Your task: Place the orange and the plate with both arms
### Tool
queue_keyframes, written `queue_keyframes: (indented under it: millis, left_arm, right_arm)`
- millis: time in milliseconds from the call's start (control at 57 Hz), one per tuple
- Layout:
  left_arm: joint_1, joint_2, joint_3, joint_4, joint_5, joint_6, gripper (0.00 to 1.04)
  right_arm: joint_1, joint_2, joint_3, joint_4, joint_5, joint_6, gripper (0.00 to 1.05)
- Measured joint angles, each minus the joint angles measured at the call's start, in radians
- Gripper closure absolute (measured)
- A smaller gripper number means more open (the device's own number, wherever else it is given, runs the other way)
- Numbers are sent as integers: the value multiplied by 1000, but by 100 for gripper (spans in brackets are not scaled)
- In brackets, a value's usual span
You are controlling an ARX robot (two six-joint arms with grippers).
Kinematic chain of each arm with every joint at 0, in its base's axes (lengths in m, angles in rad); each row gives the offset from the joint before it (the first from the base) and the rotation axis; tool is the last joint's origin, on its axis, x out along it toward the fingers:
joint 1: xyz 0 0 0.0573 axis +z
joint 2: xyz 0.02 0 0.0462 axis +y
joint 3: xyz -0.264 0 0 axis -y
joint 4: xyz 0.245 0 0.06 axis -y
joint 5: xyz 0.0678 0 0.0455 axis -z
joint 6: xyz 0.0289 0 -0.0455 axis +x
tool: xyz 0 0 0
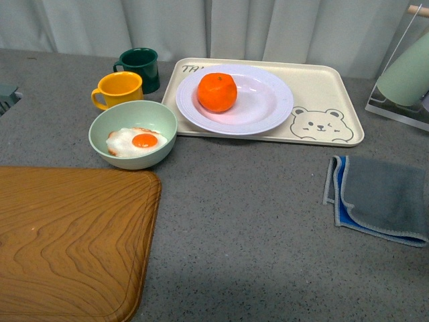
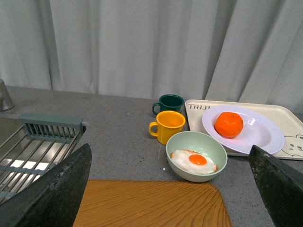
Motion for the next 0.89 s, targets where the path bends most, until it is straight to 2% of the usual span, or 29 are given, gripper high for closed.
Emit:
queue_keyframes:
  millis: [456, 895]
  left_arm:
    - [0, 0, 0, 0, 0, 0, 7]
    - [0, 0, 0, 0, 0, 0, 7]
  right_arm:
    - [0, -328, -19, -294, 0, 0, 104]
    - [0, -517, -19, -475, -1, 0, 104]
